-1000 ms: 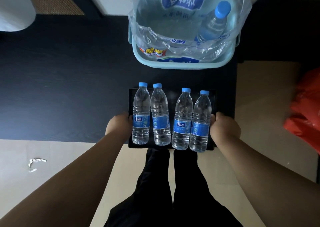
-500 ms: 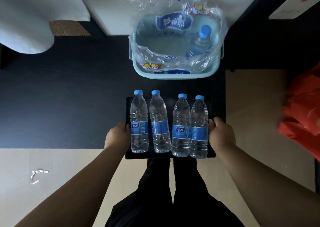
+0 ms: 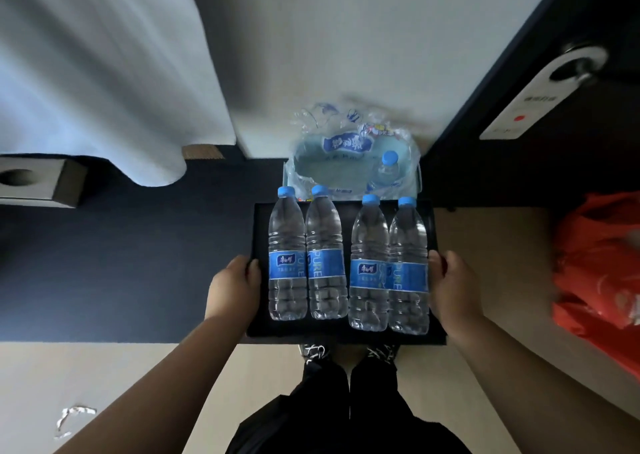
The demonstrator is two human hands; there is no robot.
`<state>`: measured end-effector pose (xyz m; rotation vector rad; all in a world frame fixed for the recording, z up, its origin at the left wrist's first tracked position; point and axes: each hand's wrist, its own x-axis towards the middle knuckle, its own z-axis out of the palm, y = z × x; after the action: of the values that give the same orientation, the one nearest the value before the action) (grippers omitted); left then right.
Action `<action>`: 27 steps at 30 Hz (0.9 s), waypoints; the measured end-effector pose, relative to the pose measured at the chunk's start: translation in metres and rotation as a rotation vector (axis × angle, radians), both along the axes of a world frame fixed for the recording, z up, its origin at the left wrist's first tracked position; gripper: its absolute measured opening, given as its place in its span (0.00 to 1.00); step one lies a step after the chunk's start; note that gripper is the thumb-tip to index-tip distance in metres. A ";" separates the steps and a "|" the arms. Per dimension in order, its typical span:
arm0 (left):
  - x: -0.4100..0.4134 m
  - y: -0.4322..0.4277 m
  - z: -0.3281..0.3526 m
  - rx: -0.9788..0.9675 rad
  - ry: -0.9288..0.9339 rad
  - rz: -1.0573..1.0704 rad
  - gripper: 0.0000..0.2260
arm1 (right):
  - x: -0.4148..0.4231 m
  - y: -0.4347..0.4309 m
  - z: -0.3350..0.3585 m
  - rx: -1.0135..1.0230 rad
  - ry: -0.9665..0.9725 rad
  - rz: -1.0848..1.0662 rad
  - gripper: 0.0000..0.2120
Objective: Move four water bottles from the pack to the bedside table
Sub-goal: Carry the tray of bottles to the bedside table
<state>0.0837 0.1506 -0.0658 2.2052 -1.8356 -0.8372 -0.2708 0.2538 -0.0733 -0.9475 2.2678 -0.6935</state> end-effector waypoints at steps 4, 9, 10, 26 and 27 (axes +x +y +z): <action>-0.002 -0.012 0.035 -0.054 0.056 0.019 0.16 | -0.005 -0.011 0.030 -0.040 -0.014 -0.023 0.16; -0.009 -0.032 0.072 -0.153 0.106 0.049 0.17 | -0.010 -0.028 0.071 -0.079 -0.063 -0.077 0.16; -0.010 -0.036 0.079 -0.170 0.113 0.048 0.17 | -0.011 -0.030 0.078 -0.081 -0.055 -0.082 0.16; -0.014 -0.036 0.146 -0.256 0.160 0.029 0.20 | -0.016 -0.029 0.143 -0.153 0.123 -0.123 0.18; -0.014 -0.031 0.148 -0.264 0.154 0.033 0.20 | -0.017 -0.027 0.145 -0.160 0.119 -0.125 0.18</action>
<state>0.0695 0.1201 0.0820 1.9478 -1.7218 -0.6926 -0.2876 0.2271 0.0715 -0.9496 2.4205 -0.9061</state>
